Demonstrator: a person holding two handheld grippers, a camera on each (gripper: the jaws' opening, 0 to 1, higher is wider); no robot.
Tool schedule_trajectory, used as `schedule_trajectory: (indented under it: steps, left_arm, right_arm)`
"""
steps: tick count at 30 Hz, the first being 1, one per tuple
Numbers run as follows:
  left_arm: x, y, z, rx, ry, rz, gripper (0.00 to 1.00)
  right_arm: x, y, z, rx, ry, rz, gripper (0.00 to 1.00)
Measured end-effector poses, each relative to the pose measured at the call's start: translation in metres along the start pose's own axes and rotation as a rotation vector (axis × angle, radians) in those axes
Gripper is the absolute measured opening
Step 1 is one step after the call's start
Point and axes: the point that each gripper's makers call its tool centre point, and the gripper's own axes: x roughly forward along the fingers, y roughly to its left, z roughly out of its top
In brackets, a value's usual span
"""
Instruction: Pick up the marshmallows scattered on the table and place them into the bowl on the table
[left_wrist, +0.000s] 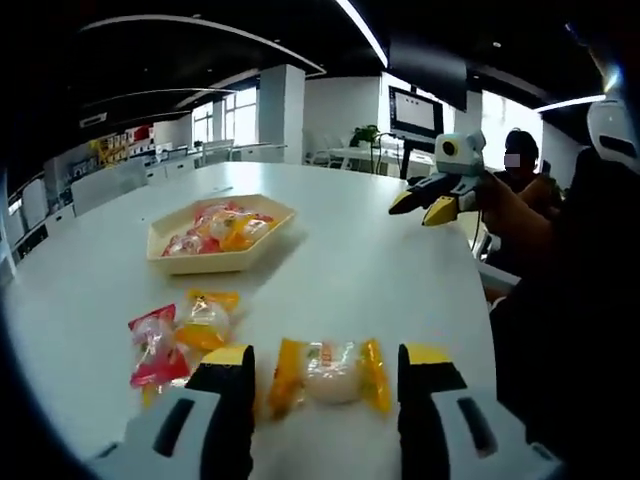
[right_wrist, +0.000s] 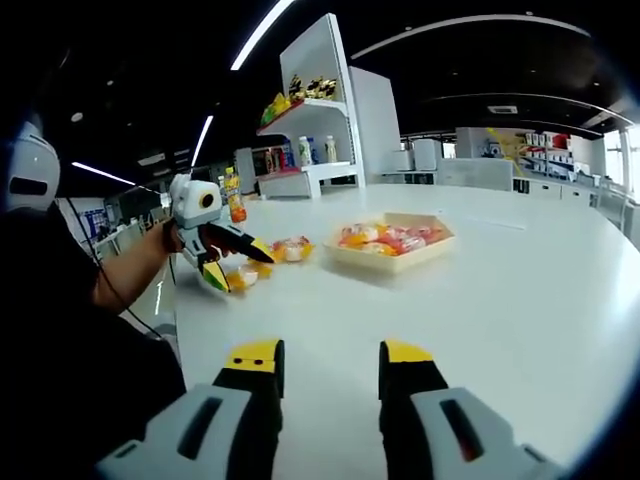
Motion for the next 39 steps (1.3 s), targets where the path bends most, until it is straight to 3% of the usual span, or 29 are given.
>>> schedule_trajectory:
  steps: [11, 39]
  left_arm:
    - [0.0037, -0.0067, -0.0046, -0.015, 0.025, -0.01, 0.52]
    - [0.0002, -0.0022, -0.0011, -0.016, -0.008, 0.031, 0.34]
  right_arm:
    - [-0.0002, 0.0033, -0.0011, -0.003, 0.003, -0.002, 0.37]
    - [0.0015, 0.001, -0.0083, 0.005, 0.019, -0.009, 0.37]
